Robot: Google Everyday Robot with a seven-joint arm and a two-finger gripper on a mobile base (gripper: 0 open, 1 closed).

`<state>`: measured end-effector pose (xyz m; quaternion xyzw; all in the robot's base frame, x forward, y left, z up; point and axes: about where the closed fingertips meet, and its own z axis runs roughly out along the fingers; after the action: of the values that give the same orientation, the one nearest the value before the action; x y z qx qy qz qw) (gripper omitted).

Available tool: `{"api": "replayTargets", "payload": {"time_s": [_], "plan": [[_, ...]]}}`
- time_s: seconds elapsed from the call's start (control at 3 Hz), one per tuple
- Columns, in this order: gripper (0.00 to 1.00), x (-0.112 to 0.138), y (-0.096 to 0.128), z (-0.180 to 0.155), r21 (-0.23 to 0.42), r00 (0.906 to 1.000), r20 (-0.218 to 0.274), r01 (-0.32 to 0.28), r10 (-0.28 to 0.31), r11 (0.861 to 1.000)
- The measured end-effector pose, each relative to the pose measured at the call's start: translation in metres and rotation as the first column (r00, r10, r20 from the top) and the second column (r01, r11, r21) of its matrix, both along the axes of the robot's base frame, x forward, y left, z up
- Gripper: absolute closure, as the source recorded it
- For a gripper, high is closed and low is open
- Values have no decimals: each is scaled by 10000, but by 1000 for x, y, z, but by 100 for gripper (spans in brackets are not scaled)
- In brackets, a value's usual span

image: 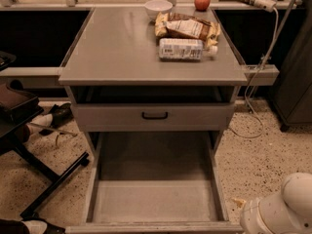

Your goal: Close middle drawer

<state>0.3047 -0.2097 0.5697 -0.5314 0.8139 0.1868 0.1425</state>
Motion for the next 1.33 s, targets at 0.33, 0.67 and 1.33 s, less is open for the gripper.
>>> {"api": "replayTargets", "payload": {"time_s": [0.33,0.67,1.33], "plan": [[0,-4,2,-15,163,9997,-242,-38,42,9999],[0,-21,12,-40,415,9955,-951,11,29,9991],[0,-64,40,-81,976,9734,-2263,-144,363,9951]]}}
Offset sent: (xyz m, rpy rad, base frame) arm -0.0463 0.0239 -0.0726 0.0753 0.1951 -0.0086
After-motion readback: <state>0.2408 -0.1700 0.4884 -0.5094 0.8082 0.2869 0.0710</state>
